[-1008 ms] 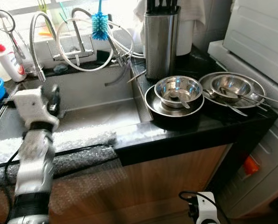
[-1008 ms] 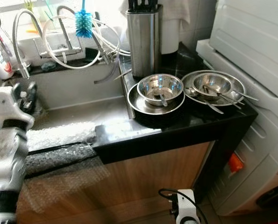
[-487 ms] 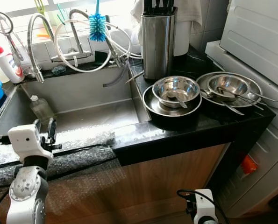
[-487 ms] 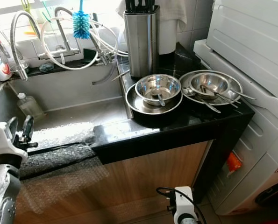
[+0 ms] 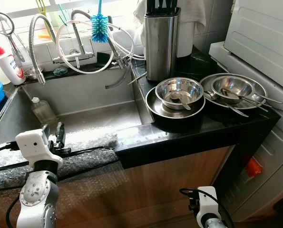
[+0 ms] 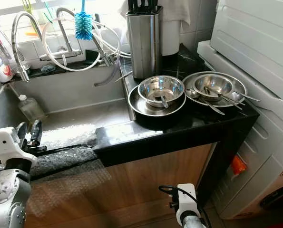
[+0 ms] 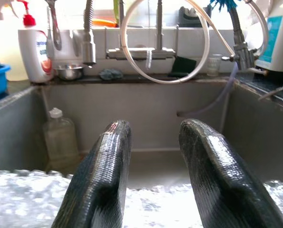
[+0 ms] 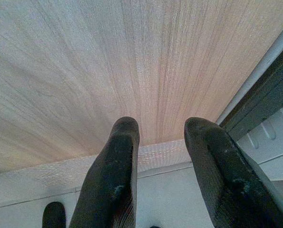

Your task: Kitchen organization

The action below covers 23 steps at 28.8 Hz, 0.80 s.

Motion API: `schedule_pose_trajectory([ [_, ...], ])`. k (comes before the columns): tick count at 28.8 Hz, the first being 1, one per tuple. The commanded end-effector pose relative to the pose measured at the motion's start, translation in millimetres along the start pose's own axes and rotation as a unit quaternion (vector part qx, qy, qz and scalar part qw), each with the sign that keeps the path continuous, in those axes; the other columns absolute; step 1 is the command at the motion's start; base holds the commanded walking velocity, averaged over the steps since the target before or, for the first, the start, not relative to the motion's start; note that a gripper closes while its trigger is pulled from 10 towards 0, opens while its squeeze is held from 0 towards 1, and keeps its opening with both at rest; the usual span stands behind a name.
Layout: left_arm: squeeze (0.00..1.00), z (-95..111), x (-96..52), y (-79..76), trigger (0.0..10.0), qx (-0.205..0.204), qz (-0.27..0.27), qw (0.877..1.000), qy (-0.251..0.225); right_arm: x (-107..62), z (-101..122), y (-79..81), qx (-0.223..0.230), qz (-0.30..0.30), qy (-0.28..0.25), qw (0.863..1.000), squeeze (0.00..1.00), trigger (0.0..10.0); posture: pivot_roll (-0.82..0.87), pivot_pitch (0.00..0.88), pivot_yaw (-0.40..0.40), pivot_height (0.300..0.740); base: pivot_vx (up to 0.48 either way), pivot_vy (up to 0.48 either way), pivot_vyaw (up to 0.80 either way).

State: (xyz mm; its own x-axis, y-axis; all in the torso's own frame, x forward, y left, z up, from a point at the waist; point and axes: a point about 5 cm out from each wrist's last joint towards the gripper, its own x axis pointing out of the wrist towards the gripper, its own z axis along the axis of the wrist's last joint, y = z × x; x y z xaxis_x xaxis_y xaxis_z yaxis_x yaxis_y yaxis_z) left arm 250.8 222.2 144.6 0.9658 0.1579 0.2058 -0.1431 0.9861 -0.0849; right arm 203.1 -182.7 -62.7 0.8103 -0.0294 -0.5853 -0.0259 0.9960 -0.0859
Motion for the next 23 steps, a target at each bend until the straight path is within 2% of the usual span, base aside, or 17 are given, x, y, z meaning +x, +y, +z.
schedule_pose_trajectory([
  [1, 0.0, 2.4, 1.9, -1.9, 10.0, -0.003, 0.0, 1.0, 0.001, 1.1, 4.8, 3.5, -0.001, 0.005, -0.014, 1.0, 0.0, 10.0, -0.01, 0.0, 0.115, 0.74, 0.0, 0.0, 0.0],
  [17, 0.0, -6.3, -1.5, -8.9, 10.0, -0.004, -0.011, 1.0, 0.028, -3.7, -7.7, 4.0, -0.003, 0.006, 0.009, 1.0, 0.0, 10.0, -0.01, 0.0, 0.117, 0.74, 0.0, 0.0, 0.0],
  [20, 0.0, -6.8, 0.2, -11.2, 10.0, -0.002, -0.015, 0.999, 0.029, -4.2, -7.4, 4.2, -0.027, 0.015, 0.004, 1.0, 0.0, 10.0, -0.01, 0.0, 0.115, 0.74, 0.0, 0.0, 0.0],
  [23, 0.0, -7.7, 1.2, -12.0, 10.0, -0.002, -0.017, 0.999, 0.03, -5.5, -3.4, 3.6, -0.046, 0.023, -0.023, 0.998, 0.0, 10.0, -0.02, 0.0, 0.116, 0.74, 0.0, 0.0, 0.0],
])
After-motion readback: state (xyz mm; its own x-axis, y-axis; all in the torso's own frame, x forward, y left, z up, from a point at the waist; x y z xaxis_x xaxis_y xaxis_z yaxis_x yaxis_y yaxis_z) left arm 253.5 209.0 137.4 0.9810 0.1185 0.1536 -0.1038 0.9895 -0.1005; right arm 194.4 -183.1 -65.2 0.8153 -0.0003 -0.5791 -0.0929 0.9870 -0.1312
